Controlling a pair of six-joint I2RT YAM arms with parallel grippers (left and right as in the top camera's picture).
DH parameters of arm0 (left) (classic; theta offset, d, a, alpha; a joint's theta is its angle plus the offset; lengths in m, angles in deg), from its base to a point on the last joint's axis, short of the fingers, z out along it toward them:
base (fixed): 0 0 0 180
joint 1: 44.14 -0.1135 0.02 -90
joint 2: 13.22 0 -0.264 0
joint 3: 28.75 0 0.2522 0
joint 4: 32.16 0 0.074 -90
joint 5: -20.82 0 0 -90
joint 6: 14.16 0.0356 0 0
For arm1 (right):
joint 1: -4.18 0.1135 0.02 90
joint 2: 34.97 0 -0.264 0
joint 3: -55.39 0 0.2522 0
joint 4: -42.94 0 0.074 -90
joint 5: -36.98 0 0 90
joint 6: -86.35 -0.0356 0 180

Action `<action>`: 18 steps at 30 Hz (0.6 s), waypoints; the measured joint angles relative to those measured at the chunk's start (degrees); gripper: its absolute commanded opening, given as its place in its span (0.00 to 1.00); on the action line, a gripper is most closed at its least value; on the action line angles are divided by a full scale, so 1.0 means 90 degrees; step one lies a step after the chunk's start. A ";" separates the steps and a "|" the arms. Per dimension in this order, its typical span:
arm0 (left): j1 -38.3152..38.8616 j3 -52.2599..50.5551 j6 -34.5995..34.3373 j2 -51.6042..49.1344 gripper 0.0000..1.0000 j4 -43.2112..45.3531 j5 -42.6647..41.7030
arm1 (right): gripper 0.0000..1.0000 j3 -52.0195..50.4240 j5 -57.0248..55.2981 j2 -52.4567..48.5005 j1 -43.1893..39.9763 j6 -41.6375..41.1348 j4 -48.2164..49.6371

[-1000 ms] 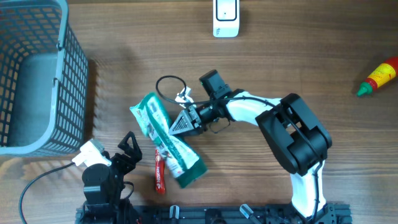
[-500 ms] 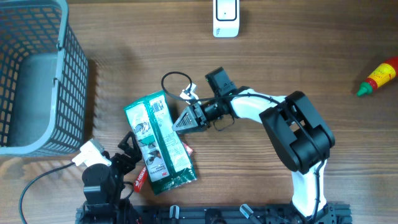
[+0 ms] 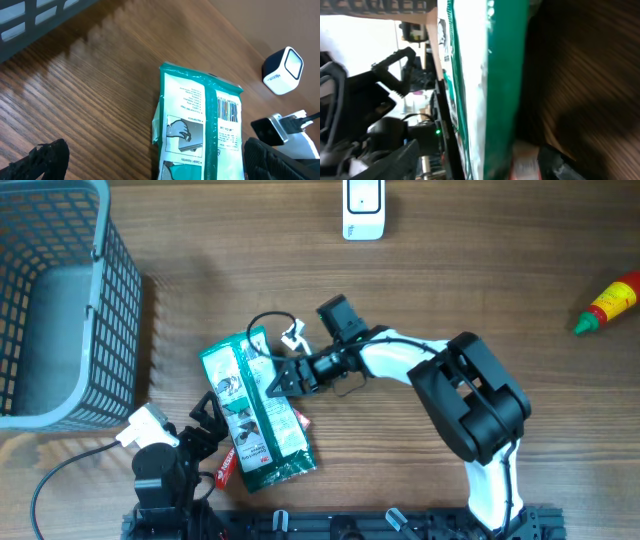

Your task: Scan the item barcode

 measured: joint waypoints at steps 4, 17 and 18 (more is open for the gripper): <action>0.0000 0.0000 0.0000 0.0000 1.00 0.0000 0.0000 | 0.59 0.0000 -0.0355 0.0000 0.0126 -0.0272 0.0087; 0.0000 0.0000 0.0000 0.0000 1.00 0.0000 0.0000 | 0.30 0.0000 -0.0784 -0.0168 0.0534 -0.1027 0.0755; 0.0000 0.0000 0.0000 0.0000 1.00 0.0000 0.0000 | 0.22 0.0000 -0.0801 -0.0180 0.0588 -0.1105 0.0750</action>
